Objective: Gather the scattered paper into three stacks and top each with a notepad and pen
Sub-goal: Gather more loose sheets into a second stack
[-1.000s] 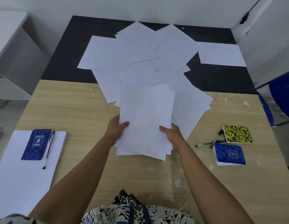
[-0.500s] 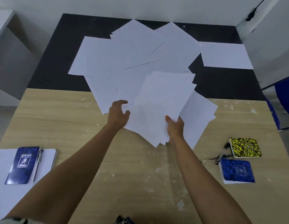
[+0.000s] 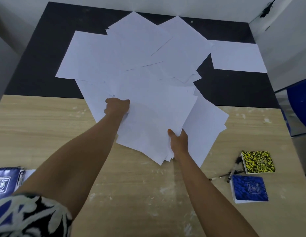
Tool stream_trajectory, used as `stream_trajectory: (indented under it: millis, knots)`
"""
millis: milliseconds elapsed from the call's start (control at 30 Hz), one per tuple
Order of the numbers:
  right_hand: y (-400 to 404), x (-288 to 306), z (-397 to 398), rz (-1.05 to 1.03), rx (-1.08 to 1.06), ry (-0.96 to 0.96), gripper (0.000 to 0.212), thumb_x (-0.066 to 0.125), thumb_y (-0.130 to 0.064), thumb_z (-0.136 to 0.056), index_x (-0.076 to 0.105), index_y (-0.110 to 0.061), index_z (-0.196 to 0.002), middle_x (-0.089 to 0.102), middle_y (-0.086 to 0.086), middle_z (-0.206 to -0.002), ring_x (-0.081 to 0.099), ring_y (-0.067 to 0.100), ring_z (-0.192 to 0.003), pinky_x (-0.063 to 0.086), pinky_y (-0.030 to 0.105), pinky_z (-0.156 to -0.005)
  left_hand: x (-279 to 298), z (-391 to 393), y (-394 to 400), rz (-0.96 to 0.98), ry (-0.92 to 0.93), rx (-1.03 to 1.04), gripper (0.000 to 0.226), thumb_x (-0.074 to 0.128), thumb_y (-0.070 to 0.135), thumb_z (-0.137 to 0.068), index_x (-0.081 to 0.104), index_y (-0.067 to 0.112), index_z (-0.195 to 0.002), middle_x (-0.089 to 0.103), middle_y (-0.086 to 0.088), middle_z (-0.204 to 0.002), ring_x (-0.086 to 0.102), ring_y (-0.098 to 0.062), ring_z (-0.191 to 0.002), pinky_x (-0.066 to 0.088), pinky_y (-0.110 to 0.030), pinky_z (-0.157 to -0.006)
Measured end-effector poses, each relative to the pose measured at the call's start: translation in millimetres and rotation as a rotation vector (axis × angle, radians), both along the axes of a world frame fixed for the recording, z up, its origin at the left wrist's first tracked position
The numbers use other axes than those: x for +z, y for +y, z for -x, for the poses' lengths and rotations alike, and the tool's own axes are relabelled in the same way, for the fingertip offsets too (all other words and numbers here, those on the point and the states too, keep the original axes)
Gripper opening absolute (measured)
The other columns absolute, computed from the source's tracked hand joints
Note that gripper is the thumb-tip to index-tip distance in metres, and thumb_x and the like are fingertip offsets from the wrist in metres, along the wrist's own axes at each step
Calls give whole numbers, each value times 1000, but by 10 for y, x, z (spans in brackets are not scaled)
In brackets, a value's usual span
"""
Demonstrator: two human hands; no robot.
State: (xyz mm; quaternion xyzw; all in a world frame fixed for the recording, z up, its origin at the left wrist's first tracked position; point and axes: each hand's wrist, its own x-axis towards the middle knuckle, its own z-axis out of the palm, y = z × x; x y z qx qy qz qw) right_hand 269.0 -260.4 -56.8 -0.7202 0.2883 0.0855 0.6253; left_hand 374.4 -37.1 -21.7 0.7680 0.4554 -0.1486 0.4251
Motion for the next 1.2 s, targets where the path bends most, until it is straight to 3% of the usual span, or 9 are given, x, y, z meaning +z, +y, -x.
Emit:
stream_trajectory:
  millis: [133, 233, 300, 433, 533, 700, 800, 1067, 1200]
  knots:
    - [-13, -15, 0, 16, 12, -17, 30, 61, -17, -92, 58, -16, -122, 63, -4, -115, 59, 19, -111, 46, 35, -99, -152, -9, 123, -7, -26, -61, 26, 69, 27, -66, 56, 11, -82, 65, -9, -98, 62, -31, -96, 46, -43, -97]
    - [7, -20, 22, 41, 26, -28, 35, 61, -19, -91, 58, -14, -126, 64, 0, -119, 59, 20, -112, 46, 41, -102, -21, 127, 60, 37, -121, -111, 13, 65, 18, -84, 59, 7, -86, 62, -9, -92, 60, -30, -99, 47, -31, -83]
    - [14, -7, 29, 53, 26, -38, 37, 61, -18, -91, 57, -13, -127, 64, 1, -121, 59, 20, -113, 45, 42, -103, 1, 200, 76, 12, -187, -192, 17, 61, 19, -88, 61, 4, -95, 63, -13, -102, 60, -32, -102, 47, -34, -85]
    - [7, 60, 47, 49, 21, -43, 36, 60, -15, -92, 56, -11, -128, 63, 3, -122, 58, 21, -114, 44, 40, -104, 56, 278, 153, -44, -266, -232, 32, 56, 14, -91, 37, 18, -66, 43, 1, -70, 47, -25, -83, 35, -27, -73]
    - [-5, 110, 113, 71, 14, -56, 36, 59, -14, -92, 57, -10, -127, 63, 2, -121, 58, 22, -113, 44, 39, -103, 136, 360, 233, -83, -312, -207, 44, 56, 13, -92, 25, 27, -64, 31, 7, -68, 40, -20, -84, 31, -26, -75]
    - [-29, 246, 339, 71, 3, -75, 35, 58, -12, -93, 55, -13, -127, 58, -5, -111, 54, 16, -108, 40, 28, -94, 286, 607, 403, -105, -346, -163, 25, 58, 10, -88, 45, 21, -69, 49, -4, -73, 47, -26, -81, 38, -30, -74]
    - [-50, 316, 495, 72, 7, -60, 36, 58, -13, -92, 54, -14, -129, 58, -5, -113, 53, 15, -108, 40, 29, -96, 343, 786, 481, -68, -367, -124, 14, 57, 6, -84, 64, 9, -96, 60, -10, -91, 55, -27, -83, 45, -33, -77]
    - [-119, 378, 940, 119, 75, 13, 34, 57, -13, -92, 56, -12, -126, 63, 5, -119, 57, 25, -112, 42, 29, -93, 355, 1432, 513, -62, -208, -133, 21, 45, -2, -86, 39, 8, -68, 40, -5, -67, 43, -26, -74, 34, -32, -63]
    - [-204, 382, 1072, 155, 139, 101, 34, 55, -12, -91, 56, -12, -125, 63, 7, -119, 57, 28, -110, 44, 31, -90, 350, 1678, 531, -20, -196, -110, 28, 43, -3, -86, 33, 10, -63, 39, -7, -69, 46, -27, -81, 33, -33, -69]
